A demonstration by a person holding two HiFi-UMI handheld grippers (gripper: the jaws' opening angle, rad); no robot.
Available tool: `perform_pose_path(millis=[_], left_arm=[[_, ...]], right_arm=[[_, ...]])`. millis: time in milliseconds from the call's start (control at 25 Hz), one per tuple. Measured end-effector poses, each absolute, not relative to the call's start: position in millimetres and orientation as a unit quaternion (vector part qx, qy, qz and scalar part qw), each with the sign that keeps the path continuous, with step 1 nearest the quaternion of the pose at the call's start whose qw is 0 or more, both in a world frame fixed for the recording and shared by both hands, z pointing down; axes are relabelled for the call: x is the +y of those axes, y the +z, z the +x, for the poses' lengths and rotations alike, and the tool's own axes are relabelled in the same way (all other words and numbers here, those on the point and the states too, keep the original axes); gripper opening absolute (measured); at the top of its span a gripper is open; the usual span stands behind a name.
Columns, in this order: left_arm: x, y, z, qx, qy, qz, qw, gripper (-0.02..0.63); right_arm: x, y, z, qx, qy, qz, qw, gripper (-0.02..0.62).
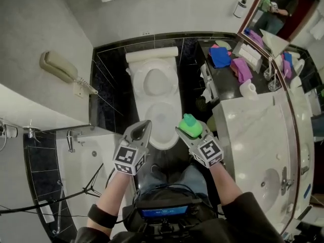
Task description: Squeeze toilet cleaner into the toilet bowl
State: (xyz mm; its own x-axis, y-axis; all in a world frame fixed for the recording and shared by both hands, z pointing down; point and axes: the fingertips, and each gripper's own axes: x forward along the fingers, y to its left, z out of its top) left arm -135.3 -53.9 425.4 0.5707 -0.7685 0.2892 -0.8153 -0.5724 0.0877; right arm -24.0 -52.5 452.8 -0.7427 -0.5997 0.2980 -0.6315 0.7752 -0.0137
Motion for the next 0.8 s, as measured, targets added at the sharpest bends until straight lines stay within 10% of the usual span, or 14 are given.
perform_pose_path(millis=[800], left_arm=[[-21.8, 421.2, -123.0, -0.516, 0.094, 0.845, 0.107, 0.002]], right_arm=[[-19.8, 467.6, -33.5, -0.966, 0.052, 0.176, 0.182, 0.179]])
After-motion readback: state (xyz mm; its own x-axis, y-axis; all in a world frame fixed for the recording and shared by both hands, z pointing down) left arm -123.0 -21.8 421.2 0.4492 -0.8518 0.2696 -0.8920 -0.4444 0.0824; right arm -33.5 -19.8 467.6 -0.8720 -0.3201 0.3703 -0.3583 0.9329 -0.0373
